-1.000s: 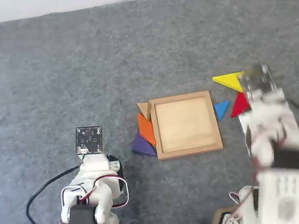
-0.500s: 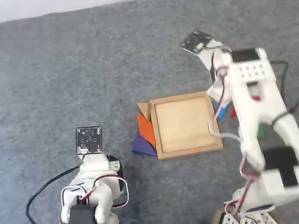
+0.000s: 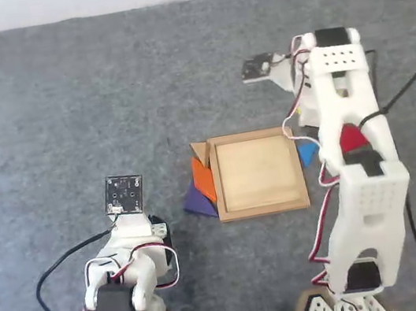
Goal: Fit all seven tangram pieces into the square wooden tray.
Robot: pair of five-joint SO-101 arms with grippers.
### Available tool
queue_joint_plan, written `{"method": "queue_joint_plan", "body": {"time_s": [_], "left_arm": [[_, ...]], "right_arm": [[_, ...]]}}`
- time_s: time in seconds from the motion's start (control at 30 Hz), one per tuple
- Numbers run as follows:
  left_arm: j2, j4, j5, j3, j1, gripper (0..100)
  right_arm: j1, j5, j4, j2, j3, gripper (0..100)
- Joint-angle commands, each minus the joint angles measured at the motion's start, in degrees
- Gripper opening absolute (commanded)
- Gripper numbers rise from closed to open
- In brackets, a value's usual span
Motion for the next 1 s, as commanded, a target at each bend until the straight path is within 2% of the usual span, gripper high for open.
{"method": "queue_joint_plan", "body": {"time_s": [0.0, 0.2, 0.5, 0.57, 0.7, 0.8, 0.97], "left_arm": [[-1.14, 0.35, -0.35, -0.66, -0.26, 1], [-1.14, 0.35, -0.35, -0.66, -0.26, 1], [-1.14, 0.35, -0.35, -0.66, -0.26, 1], [-1.14, 0.35, -0.35, -0.66, -0.26, 1], [-1.14, 0.35, -0.35, -0.66, -0.26, 1], [-1.14, 0.35, -0.35, -0.66, -0.26, 1], [-1.14, 0.35, -0.35, -0.66, -0.26, 1]], "right_arm": [[3.21, 5.63, 2.42, 2.51, -5.8, 39.1], [6.55, 10.9, 2.59, 6.2, -6.51, 39.1], [6.55, 12.04, -2.42, 11.56, -6.68, 38.8], [5.93, 13.45, -2.24, 13.41, -6.68, 35.5], [5.76, 13.63, -2.33, 15.16, -6.77, 19.1], [6.02, 9.58, -3.38, 14.99, -6.77, 9.2], [6.64, 3.52, -4.53, 14.99, -6.77, 5.4]]}}
